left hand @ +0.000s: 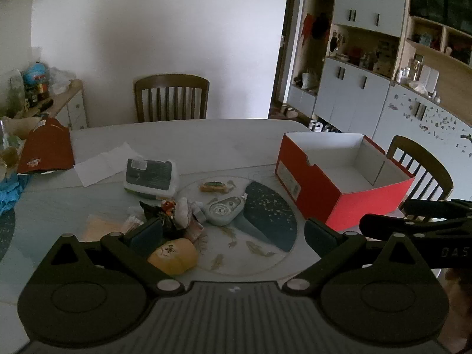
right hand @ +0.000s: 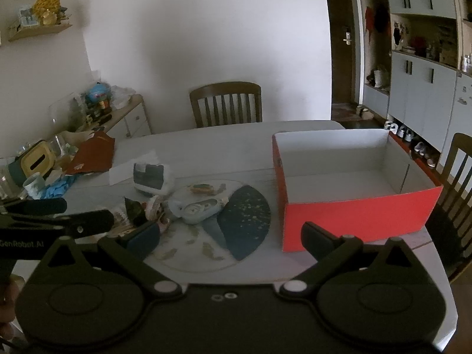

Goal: Organize objects
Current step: 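Move both tools toward the cluttered items on the table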

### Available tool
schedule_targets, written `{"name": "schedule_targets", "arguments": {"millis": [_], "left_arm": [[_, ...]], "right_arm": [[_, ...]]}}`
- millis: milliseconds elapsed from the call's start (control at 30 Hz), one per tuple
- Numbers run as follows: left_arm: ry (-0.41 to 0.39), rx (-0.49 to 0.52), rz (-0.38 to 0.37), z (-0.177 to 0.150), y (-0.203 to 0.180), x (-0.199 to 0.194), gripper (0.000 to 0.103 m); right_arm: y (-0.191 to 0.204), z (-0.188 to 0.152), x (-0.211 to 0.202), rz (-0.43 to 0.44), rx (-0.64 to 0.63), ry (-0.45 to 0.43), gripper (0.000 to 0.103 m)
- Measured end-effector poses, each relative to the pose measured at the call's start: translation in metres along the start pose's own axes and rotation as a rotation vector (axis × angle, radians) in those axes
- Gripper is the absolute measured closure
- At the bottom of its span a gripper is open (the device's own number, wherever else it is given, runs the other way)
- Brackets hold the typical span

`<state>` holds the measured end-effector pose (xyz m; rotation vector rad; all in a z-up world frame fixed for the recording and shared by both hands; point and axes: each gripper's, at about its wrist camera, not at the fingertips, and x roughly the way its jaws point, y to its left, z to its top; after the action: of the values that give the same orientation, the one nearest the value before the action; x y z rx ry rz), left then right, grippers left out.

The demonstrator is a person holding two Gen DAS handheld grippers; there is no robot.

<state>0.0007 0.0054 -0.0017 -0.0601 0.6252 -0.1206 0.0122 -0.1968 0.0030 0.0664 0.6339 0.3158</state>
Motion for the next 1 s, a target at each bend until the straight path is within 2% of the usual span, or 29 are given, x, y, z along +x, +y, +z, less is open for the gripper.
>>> {"name": "schedule_targets", "arguments": {"millis": [533, 667, 1000], "left_arm": [[-0.01, -0.032, -0.037, 0.002, 0.016, -0.001, 0.0], [0.002, -0.033, -0.001, 0.002, 0.022, 0.002, 0.0], [0.017, -0.084, 0.007, 0.003, 0.051, 0.01, 0.0]], "right_arm": [[0.014, 0.004, 0.009, 0.013, -0.017, 0.001, 0.001], [0.021, 0.006, 0.014, 0.015, -0.02, 0.004, 0.001], [0.042, 0.008, 0.029, 0.048, -0.049, 0.038, 0.001]]}}
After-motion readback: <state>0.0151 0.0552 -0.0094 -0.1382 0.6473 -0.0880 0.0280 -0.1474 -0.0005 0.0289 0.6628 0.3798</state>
